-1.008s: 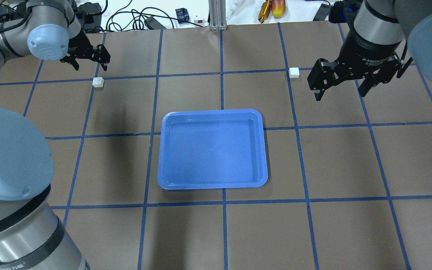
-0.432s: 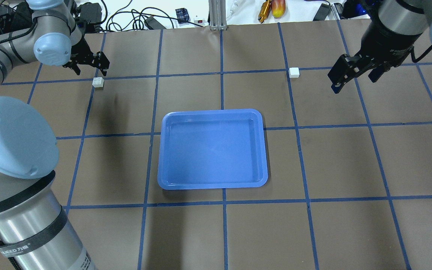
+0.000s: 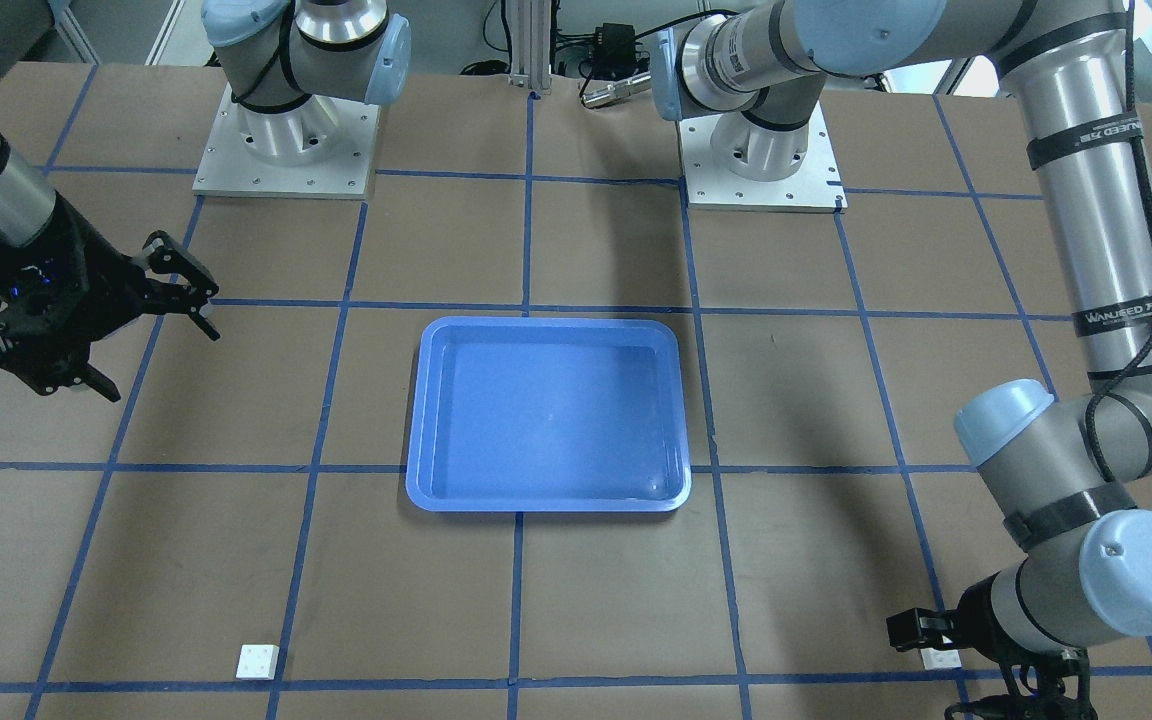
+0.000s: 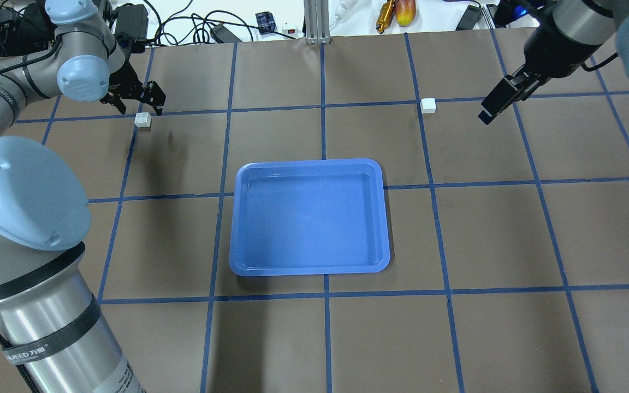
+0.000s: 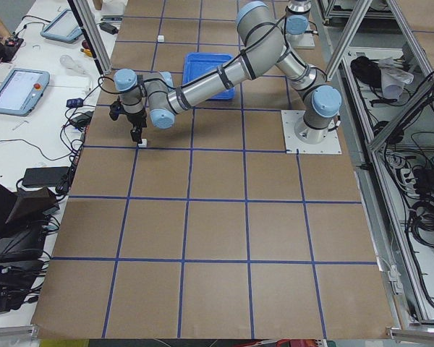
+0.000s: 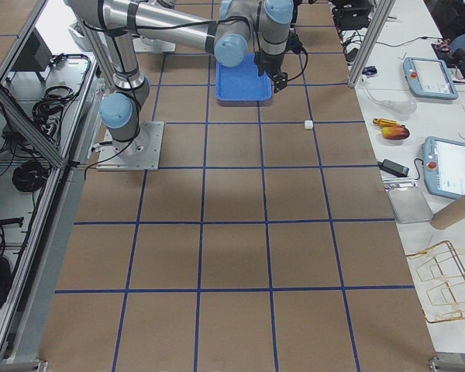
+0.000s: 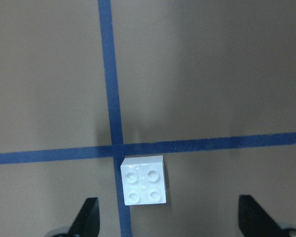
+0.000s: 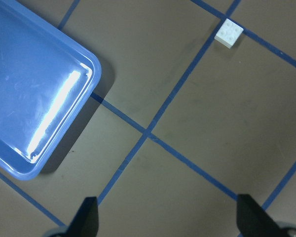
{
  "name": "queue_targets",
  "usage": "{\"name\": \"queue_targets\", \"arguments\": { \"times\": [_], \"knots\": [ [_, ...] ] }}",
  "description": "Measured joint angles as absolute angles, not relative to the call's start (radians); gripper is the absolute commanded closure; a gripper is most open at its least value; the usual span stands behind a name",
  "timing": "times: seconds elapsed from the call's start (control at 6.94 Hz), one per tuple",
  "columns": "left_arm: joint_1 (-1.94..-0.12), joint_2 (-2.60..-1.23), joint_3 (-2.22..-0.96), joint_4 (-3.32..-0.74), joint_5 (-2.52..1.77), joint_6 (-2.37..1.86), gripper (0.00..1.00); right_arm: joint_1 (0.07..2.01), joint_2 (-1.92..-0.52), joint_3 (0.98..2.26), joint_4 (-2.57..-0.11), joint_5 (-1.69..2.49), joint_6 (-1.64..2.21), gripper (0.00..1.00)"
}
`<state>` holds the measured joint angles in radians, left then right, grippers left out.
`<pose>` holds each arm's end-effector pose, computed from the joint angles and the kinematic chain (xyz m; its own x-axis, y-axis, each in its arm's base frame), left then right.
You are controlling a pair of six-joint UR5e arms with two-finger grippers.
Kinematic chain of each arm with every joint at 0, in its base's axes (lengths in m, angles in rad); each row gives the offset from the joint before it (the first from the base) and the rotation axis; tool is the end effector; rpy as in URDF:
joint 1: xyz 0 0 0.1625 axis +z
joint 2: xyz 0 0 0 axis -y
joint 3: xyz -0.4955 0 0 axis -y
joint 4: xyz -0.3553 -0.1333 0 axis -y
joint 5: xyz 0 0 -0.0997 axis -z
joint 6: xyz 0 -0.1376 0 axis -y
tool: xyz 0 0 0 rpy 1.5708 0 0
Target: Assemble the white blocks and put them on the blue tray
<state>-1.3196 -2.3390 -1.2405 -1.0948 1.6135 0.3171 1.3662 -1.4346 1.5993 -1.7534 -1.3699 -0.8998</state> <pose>0.0682 -0.7784 0.2346 -0.9965 0.0644 -0.0524 0.0656 0.9976 -0.0229 0.0518 -0.5417 0.4621 -0.7561 -0.6451 -0.1100 -0.6257 0.7619 -0.1674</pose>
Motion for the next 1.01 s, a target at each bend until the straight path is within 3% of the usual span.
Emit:
{"name": "queue_targets", "arguments": {
  "times": [0.29,0.43,0.86,1.01],
  "knots": [
    [-1.302,-2.346,-1.241,-1.092,1.605,0.32,0.08,1.33,-1.303,1.541,-1.835,-1.336,-1.274,0.0],
    [-1.289,-2.347,-1.243,-1.092,1.593,0.324,0.19,1.322,-1.22,1.48,-1.85,-1.334,-1.449,0.0],
    [-1.28,-2.361,-1.243,-1.092,1.569,0.316,0.23,1.318,-1.058,1.365,-1.852,-1.329,-1.642,0.0],
    [-1.279,-2.365,-1.243,-1.091,1.565,0.31,0.41,1.318,-1.027,1.357,-1.856,-1.316,-1.66,0.0]
  ]
}}
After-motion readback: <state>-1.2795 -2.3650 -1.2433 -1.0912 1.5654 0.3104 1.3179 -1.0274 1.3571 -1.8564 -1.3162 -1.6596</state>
